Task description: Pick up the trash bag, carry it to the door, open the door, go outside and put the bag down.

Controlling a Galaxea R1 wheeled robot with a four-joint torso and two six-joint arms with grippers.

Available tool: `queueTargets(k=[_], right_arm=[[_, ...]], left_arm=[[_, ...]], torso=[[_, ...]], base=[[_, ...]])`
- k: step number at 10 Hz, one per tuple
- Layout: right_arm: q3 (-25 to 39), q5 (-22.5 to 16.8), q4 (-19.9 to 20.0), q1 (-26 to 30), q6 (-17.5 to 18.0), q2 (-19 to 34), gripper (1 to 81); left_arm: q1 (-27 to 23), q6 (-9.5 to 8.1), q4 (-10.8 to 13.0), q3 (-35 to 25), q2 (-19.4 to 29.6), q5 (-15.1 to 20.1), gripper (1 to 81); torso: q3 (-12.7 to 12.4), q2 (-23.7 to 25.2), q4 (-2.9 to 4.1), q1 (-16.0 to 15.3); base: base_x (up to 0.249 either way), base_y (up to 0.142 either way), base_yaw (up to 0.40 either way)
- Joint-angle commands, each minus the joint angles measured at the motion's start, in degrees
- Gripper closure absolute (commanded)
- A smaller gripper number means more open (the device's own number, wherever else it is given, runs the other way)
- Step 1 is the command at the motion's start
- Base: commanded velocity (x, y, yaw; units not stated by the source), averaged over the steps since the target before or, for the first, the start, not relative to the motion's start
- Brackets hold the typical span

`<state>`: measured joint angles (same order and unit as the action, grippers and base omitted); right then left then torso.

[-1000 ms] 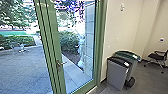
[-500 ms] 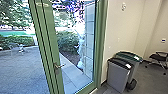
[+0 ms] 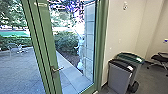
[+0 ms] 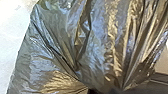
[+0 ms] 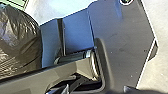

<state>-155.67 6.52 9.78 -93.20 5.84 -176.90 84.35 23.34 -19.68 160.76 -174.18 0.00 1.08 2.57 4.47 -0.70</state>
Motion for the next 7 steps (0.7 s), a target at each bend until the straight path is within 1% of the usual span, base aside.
queueTargets(k=[1, 6, 7], right_arm=[[0.38, -3.01, -0.81, 2.26, -0.21, -0.94, 1.0], [0.21, -3.01, -0.81, 2.26, -0.21, -0.85, 1.0], [0.21, -3.01, -0.81, 2.18, -0.21, -0.85, 1.0]], left_arm=[[-3.44, 0.30, 0.43, 0.00, 0.32, 3.16, 81.1], [-3.44, 0.21, 0.43, 0.00, 0.23, 3.16, 81.1], [-3.44, 0.21, 0.43, 0.00, 0.32, 3.08, 81.1]], torso=[[0.00, 0.00, 0.00, 0.00], [0.02, 0.00, 0.00, 0.00], [0.02, 0.00, 0.00, 0.00]], base=[[0.164, 0.077, 0.000], [0.164, 0.075, 0.000], [0.164, 0.000, 0.000]])
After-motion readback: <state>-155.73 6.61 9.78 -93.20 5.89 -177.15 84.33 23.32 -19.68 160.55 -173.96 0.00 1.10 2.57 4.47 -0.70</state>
